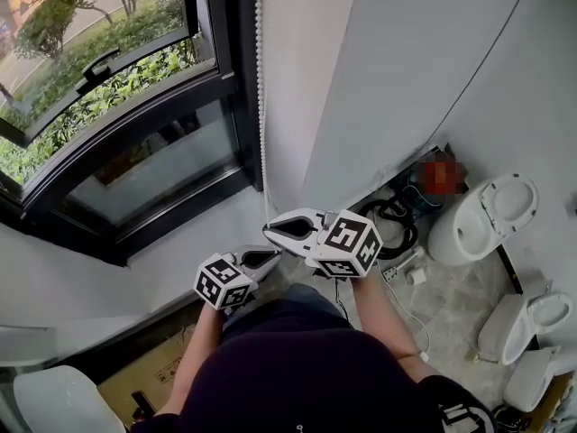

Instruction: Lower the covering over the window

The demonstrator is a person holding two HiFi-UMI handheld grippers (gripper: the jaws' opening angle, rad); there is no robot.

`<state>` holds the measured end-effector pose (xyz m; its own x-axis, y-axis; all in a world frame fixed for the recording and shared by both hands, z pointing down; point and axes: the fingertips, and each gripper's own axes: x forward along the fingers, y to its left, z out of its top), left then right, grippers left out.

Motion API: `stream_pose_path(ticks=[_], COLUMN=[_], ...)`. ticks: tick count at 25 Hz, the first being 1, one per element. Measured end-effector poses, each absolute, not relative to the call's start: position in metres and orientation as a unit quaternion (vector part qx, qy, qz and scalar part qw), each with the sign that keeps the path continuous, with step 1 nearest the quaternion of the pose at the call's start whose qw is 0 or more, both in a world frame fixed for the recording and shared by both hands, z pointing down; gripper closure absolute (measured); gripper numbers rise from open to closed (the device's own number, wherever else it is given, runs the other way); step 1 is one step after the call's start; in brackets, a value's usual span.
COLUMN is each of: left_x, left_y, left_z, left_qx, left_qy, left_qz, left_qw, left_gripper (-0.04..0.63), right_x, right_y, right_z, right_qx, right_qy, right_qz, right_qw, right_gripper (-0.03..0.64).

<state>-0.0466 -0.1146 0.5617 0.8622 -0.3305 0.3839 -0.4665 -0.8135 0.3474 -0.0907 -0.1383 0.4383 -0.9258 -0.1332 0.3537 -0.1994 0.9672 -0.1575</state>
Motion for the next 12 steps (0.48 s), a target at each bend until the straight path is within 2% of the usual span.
stream_pose_path(ticks=[4, 9, 12], left_x=[-0.047, -0.049, -0.049], left_y=[-0.111, -0.109, -0.109], left_z=[0.561, 0.567, 0.564], left_qx=[0.940, 0.939, 0.941], left_qy=[-0.211, -0.209, -0.207], left_qz=[0.152, 0.162, 0.151], left_qw=[0.222, 0.221, 0.222], left_gripper=[0.580, 0.580, 0.579], right_x=[-0.087, -0.087, -0.086], right_y=[-0.143, -0.143, -0.145], right_z=[0.443, 0.458, 0.461], right_qx=[0.087, 0.087, 0.089], right_qy=[-0.976, -0.970, -0.970], right_qz=[0.130, 0.125, 0.131], right_qw=[0.153, 0.188, 0.185], right_gripper=[0.603, 0.603, 0.603])
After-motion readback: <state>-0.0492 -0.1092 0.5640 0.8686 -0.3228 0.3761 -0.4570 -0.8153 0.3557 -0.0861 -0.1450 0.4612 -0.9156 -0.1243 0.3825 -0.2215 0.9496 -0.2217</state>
